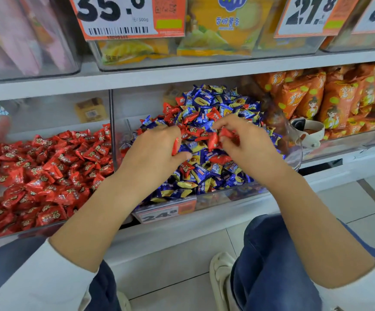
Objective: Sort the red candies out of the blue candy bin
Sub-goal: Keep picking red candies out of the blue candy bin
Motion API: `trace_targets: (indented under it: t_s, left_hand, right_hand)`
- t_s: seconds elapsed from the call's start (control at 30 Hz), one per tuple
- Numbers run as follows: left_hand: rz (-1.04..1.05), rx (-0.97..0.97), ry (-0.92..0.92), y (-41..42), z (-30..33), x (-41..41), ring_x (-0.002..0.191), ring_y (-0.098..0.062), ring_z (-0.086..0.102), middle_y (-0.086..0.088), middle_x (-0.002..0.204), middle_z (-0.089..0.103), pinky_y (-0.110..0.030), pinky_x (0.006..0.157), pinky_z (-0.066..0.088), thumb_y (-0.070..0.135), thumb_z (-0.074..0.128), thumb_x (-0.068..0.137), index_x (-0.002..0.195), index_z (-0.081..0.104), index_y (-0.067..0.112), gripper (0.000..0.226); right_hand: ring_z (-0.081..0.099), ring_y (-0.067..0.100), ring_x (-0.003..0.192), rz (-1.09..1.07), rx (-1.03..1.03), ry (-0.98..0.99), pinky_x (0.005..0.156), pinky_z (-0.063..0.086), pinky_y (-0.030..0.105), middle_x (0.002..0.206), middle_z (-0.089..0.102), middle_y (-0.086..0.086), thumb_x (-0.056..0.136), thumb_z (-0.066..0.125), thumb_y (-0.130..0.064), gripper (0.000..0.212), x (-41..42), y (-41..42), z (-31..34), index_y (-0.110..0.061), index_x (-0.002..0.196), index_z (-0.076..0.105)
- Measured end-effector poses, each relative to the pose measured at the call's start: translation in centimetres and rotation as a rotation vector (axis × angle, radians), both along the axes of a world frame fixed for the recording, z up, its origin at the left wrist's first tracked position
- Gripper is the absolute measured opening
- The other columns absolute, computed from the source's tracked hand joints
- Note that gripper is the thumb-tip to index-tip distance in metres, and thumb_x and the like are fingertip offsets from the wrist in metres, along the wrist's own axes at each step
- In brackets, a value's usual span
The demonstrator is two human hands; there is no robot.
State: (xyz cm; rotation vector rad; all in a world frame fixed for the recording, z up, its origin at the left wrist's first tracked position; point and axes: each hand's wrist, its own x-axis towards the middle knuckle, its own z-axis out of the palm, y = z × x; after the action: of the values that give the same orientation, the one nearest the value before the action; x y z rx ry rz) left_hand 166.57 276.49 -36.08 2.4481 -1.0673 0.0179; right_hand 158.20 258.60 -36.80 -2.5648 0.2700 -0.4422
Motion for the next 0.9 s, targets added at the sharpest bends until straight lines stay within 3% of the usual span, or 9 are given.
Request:
trace_targets:
  t_s: [0.1, 0.23, 0.33, 0.43, 0.5, 0.6, 0.73, 0.83, 0.9]
  left_hand:
    - [-0.019, 0.027, 0.031, 0.0, -0.1, -0.3, 0.065, -0.012, 0.047, 0.008, 0.071, 0.048, -0.029, 0.056, 0.030, 0.039, 0.068, 0.082, 0.090, 0.050, 0.019, 0.028]
    - [-0.040, 0.283, -0.029, -0.5, -1.1, -1.1, 0.095, -0.023, 0.057, 0.001, 0.102, 0.058, -0.030, 0.068, 0.040, 0.059, 0.060, 0.080, 0.108, 0.059, 0.020, 0.049]
    - [-0.031, 0.404, -0.116, -1.0, -1.6, -1.4, 0.099, -0.023, 0.058, 0.000, 0.109, 0.058, -0.031, 0.065, 0.039, 0.066, 0.054, 0.080, 0.113, 0.059, 0.021, 0.057]
    - [-0.036, 0.419, -0.133, -1.0, -1.8, -0.8, 0.097, -0.026, 0.060, -0.001, 0.107, 0.057, -0.032, 0.065, 0.042, 0.061, 0.055, 0.083, 0.110, 0.063, 0.019, 0.051]
    - [-0.035, 0.403, -0.142, -0.8, -1.7, -0.7, 0.093, -0.027, 0.060, -0.002, 0.105, 0.055, -0.032, 0.063, 0.043, 0.056, 0.054, 0.086, 0.105, 0.064, 0.018, 0.044]
    - [-0.026, 0.282, -0.120, -0.4, -1.5, -0.8, 0.091, -0.025, 0.058, 0.001, 0.101, 0.050, -0.030, 0.061, 0.038, 0.052, 0.050, 0.091, 0.104, 0.063, 0.019, 0.037]
    - [0.047, 0.000, -0.051, 0.0, -0.6, -0.3, 0.085, -0.025, 0.055, 0.002, 0.097, 0.049, -0.030, 0.065, 0.036, 0.045, 0.052, 0.091, 0.103, 0.056, 0.022, 0.026]
    - [0.132, -0.021, -0.053, 0.2, -0.1, 0.1, 0.072, -0.025, 0.046, -0.001, 0.085, 0.052, -0.032, 0.063, 0.032, 0.042, 0.050, 0.092, 0.103, 0.054, 0.016, 0.029]
    - [0.161, -0.005, -0.027, 0.1, -0.1, 0.3, 0.062, -0.026, 0.049, -0.003, 0.070, 0.055, -0.033, 0.060, 0.033, 0.038, 0.052, 0.092, 0.103, 0.052, 0.012, 0.029]
  right_hand:
    - [0.041, 0.005, 0.057, -0.078, 0.080, 0.007, 0.054, 0.028, 0.025, 0.082, 0.057, 0.006, 0.091, 0.045, -0.006, 0.028, -0.4, -0.8, 0.7, -0.021, 0.104, 0.065]
    - [0.044, 0.005, 0.048, -0.139, 0.128, 0.090, 0.051, 0.031, 0.025, 0.051, 0.052, -0.015, 0.092, 0.046, -0.024, 0.019, -1.7, -1.7, 1.7, -0.029, 0.088, 0.064]
    - [0.049, 0.005, 0.060, -0.034, 0.042, 0.298, 0.058, 0.038, 0.028, 0.061, 0.051, -0.009, 0.078, 0.067, -0.047, 0.016, -2.7, -1.6, 1.7, -0.035, 0.088, 0.062]
    - [0.052, 0.013, 0.072, 0.063, -0.089, 0.470, 0.064, 0.040, 0.028, 0.069, 0.045, -0.012, 0.072, 0.077, -0.042, 0.037, -2.6, -1.1, 1.0, -0.038, 0.105, 0.059]
    - [0.049, 0.014, 0.073, 0.058, -0.186, 0.427, 0.062, 0.038, 0.027, 0.068, 0.041, -0.016, 0.076, 0.075, -0.034, 0.036, -2.2, -0.9, 0.6, -0.035, 0.110, 0.062]
    - [0.049, 0.014, 0.072, 0.063, -0.235, 0.277, 0.056, 0.034, 0.019, 0.070, 0.042, -0.014, 0.082, 0.071, -0.032, 0.022, -1.9, -1.0, 0.2, -0.027, 0.103, 0.071]
    - [0.047, 0.008, 0.065, -0.066, -0.033, -0.008, 0.057, 0.032, 0.020, 0.080, 0.051, -0.002, 0.088, 0.060, -0.026, 0.006, -1.6, -0.9, 0.5, -0.022, 0.085, 0.063]
    - [0.041, 0.009, 0.054, -0.203, -0.003, -0.066, 0.050, 0.025, 0.020, 0.060, 0.043, -0.004, 0.094, 0.052, -0.032, 0.032, -1.3, -0.9, 0.8, -0.017, 0.066, 0.047]
    - [0.039, 0.014, 0.052, -0.256, 0.038, -0.080, 0.050, 0.027, 0.023, 0.053, 0.040, 0.000, 0.089, 0.058, -0.044, 0.045, -1.2, -1.2, 0.9, -0.011, 0.061, 0.047]
